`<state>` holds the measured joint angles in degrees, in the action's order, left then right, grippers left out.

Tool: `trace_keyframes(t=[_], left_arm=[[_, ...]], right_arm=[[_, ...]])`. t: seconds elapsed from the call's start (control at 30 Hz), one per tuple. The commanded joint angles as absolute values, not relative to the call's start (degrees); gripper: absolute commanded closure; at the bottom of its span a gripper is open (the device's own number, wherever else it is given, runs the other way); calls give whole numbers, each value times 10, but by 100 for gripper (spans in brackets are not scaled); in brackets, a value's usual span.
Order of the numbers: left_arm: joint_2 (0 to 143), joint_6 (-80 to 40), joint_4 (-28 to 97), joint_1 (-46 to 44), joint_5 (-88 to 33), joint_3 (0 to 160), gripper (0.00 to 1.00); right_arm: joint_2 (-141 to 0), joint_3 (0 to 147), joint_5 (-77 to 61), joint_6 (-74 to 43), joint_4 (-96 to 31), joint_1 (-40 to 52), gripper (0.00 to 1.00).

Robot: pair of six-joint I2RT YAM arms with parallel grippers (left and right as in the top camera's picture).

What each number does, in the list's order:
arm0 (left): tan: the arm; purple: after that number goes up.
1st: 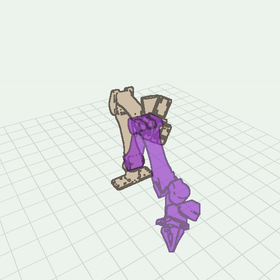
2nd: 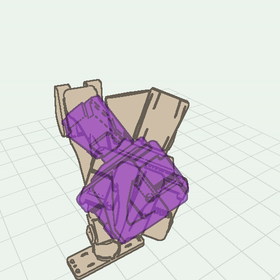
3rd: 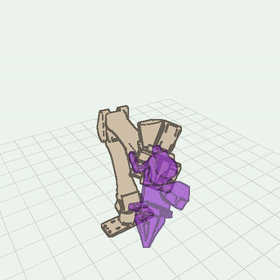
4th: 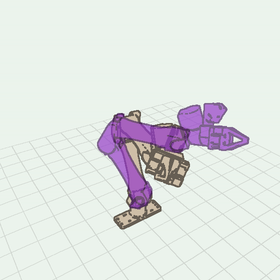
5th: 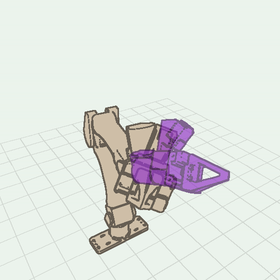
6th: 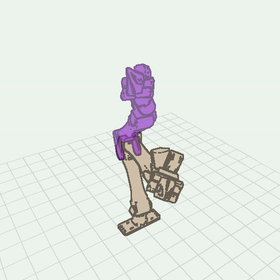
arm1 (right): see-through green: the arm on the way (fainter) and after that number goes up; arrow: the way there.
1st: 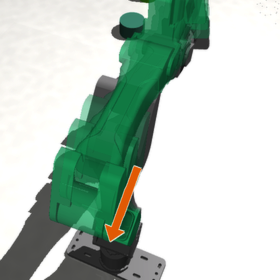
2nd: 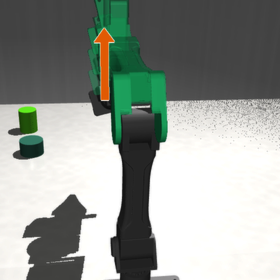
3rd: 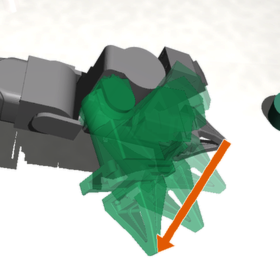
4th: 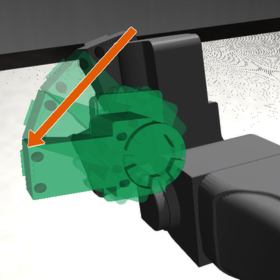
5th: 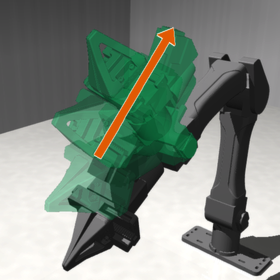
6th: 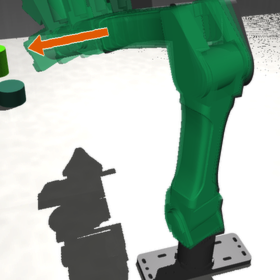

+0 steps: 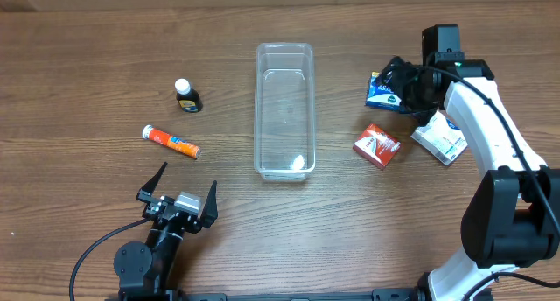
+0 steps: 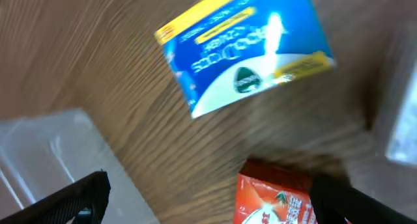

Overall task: Pack container
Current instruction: 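Move right gripper to the blue VapoDrops box and grasp it, then carry the VapoDrops box left and lower it into the container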

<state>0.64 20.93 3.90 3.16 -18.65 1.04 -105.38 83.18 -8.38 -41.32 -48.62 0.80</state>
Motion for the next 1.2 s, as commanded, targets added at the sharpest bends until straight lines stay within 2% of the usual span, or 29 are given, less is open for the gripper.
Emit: trace_keyframes(t=[0.0, 0.1, 0.2, 0.27, 0.33, 0.73, 1.0, 1.17], left_arm=[[3, 201, 38, 36, -185, 8, 0], [3, 201, 39, 36, -185, 8, 0], [3, 201, 38, 36, -185, 8, 0], [3, 201, 38, 36, -185, 8, 0], [3, 201, 38, 36, -185, 8, 0], [3, 201, 38, 36, -185, 8, 0], [3, 201, 38, 36, -185, 8, 0], [3, 201, 39, 36, -185, 8, 0]], right_arm=[[-1047, 854, -50, -548, -473, 6, 0], [-1063, 889, -61, -554, -479, -1, 1], [-1112, 1003, -60, -517, -588, -1, 1], [-1178, 1141, -51, -496, -707, -1, 1], [-1207, 1188, -52, -497, -744, -2, 0], [-1325, 1195, -91, -568, -744, -20, 0], [-1346, 1195, -87, -622, -695, -18, 0], [-1365, 1192, -86, -631, -709, -12, 0]])
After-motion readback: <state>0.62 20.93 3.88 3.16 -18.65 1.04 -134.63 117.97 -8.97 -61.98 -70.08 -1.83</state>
